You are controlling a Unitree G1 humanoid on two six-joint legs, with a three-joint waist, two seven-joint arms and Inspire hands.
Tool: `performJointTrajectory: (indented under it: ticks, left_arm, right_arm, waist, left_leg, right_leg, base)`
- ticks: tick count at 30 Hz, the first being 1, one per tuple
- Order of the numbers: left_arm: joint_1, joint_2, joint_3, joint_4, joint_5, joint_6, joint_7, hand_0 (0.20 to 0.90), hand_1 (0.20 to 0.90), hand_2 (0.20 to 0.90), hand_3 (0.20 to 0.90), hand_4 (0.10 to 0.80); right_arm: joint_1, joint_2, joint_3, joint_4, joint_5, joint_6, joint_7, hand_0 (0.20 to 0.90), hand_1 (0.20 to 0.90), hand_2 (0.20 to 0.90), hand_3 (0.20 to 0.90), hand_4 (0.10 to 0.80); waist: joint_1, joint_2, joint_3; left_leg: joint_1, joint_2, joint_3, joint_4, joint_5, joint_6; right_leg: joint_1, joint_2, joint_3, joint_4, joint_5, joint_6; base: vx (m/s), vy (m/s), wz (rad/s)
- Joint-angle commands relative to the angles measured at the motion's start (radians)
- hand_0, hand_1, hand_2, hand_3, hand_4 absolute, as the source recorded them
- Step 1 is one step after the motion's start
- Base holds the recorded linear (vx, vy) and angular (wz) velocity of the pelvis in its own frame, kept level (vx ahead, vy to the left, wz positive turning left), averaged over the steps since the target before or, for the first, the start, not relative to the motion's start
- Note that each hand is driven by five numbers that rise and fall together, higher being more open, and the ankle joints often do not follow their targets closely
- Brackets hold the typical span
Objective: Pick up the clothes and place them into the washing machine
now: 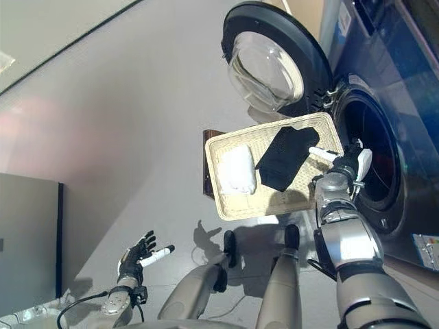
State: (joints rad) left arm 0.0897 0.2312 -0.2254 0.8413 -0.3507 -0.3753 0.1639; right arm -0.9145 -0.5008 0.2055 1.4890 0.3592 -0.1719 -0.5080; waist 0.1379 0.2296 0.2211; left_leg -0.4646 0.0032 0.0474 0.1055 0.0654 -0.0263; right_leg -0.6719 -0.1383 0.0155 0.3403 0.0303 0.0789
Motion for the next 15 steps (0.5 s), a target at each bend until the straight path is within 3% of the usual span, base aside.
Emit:
performJointTrajectory:
  ticks: [1, 9, 15]
  left_arm:
    - [0.004, 0.118, 0.098, -0.138, -0.022, -0.07, 0.048, 0.9, 0.9, 0.9, 0.9, 0.8]
    - [0.013, 0.127, 0.141, -0.307, -0.017, -0.088, 0.059, 0.9, 0.9, 0.9, 0.9, 0.8]
    - [-0.004, 0.123, 0.132, -0.332, 0.0, -0.095, 0.085, 0.9, 0.9, 0.9, 0.9, 0.8]
  right_arm:
    - [-0.056, -0.024, 0.055, 0.005, -0.047, -0.023, -0.065, 0.9, 0.9, 0.9, 0.9, 0.8]
    - [-0.073, 0.023, 0.178, 0.01, -0.233, 0.05, -0.095, 0.9, 0.9, 0.9, 0.9, 0.8]
    - [-0.113, 0.007, 0.249, 0.034, -0.38, 0.117, -0.163, 0.9, 0.9, 0.9, 0.9, 0.8]
  waist:
    - [0.046, -0.019, -0.003]
    - [0.075, -0.031, 0.04]
    - [0.089, -0.032, 0.072]
  left_leg:
    - [-0.138, -0.023, 0.002, 0.067, 0.004, -0.018]
    - [-0.183, -0.032, -0.013, 0.088, 0.007, -0.015]
    - [-0.231, -0.034, -0.02, 0.103, 0.01, -0.017]
  right_leg:
    - [0.049, 0.021, -0.034, -0.114, 0.04, -0.036]
    - [0.018, 0.006, -0.045, -0.1, 0.039, -0.037]
    - [-0.022, 0.001, -0.056, -0.087, 0.037, -0.04]
  base:
    - [-0.026, 0.021, 0.08]
    - [-0.02, 0.017, 0.09]
    - [-0.016, 0.012, 0.11]
